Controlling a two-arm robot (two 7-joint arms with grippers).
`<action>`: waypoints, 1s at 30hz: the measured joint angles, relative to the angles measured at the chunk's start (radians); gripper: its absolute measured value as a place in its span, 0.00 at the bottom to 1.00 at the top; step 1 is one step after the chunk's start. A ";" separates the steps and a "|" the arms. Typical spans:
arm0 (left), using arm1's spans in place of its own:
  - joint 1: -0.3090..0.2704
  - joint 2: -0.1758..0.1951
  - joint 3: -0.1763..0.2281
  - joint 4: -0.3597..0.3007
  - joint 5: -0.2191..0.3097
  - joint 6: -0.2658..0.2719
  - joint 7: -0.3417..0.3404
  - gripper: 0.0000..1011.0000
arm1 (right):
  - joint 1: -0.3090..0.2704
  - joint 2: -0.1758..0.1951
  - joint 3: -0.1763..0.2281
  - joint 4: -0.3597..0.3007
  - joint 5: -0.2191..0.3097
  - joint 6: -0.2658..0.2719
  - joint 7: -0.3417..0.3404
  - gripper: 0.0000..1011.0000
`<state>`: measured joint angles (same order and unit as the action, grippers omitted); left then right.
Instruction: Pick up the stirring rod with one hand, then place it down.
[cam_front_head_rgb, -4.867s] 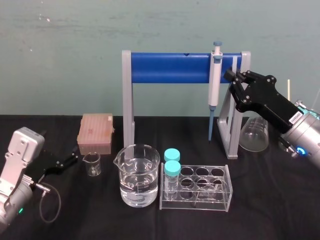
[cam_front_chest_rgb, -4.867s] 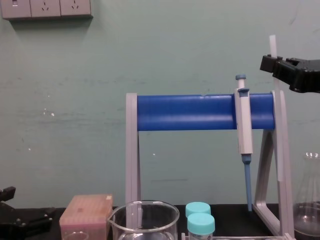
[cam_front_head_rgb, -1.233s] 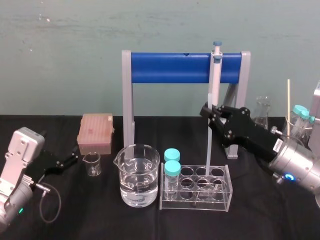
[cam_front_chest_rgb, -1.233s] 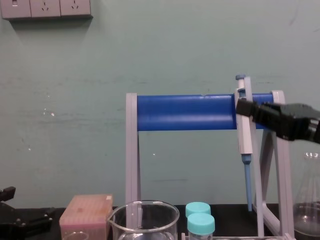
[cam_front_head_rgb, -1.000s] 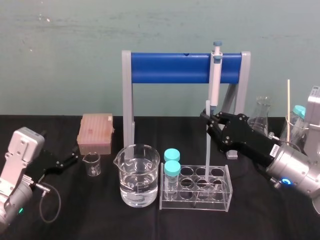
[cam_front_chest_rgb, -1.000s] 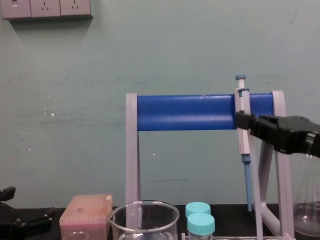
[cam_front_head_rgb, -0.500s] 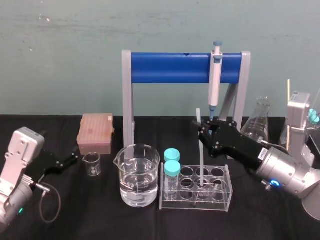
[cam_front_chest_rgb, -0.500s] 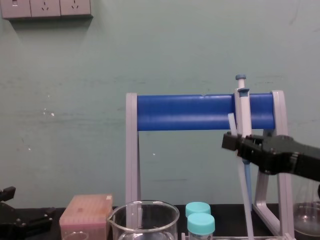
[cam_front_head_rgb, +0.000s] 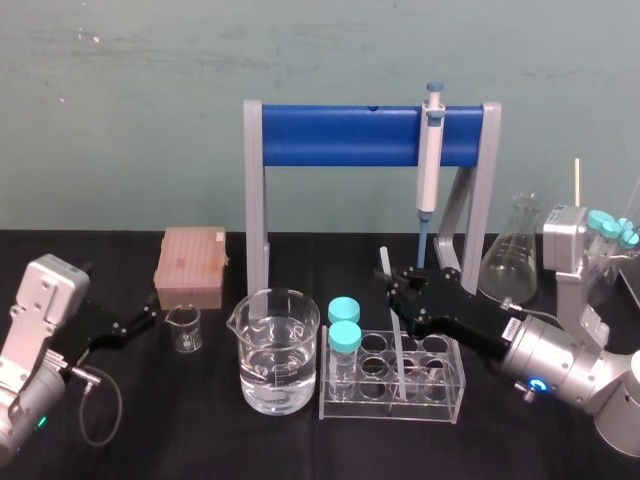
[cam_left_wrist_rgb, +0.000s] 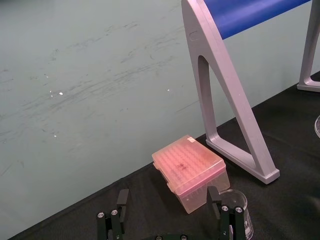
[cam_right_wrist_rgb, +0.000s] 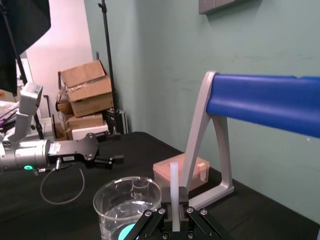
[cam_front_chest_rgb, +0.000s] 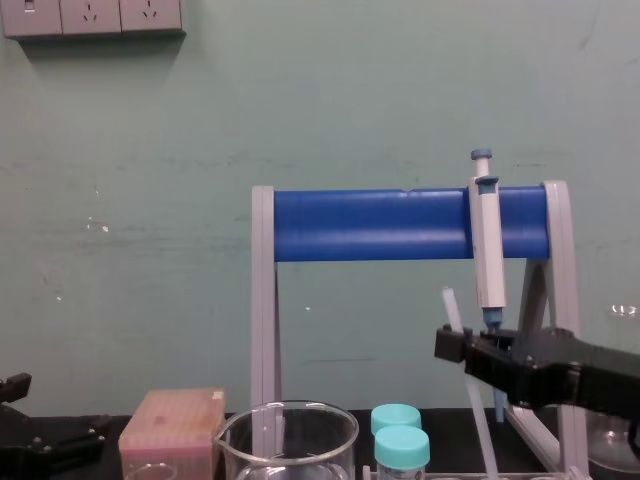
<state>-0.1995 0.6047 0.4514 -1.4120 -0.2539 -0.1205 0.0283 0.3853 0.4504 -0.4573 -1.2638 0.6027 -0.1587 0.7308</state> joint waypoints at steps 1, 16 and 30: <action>0.000 0.000 0.000 0.000 0.000 0.000 0.000 0.99 | 0.000 -0.001 -0.001 0.002 -0.001 0.001 -0.001 0.07; 0.000 0.000 0.000 0.000 0.000 0.000 0.000 0.99 | 0.006 -0.008 -0.013 0.026 -0.034 0.009 -0.019 0.07; 0.000 0.000 0.000 0.000 0.000 0.000 0.000 0.99 | 0.005 -0.007 -0.013 0.025 -0.032 0.011 -0.019 0.09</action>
<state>-0.1996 0.6047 0.4513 -1.4120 -0.2539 -0.1205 0.0283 0.3900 0.4432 -0.4703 -1.2387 0.5705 -0.1477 0.7118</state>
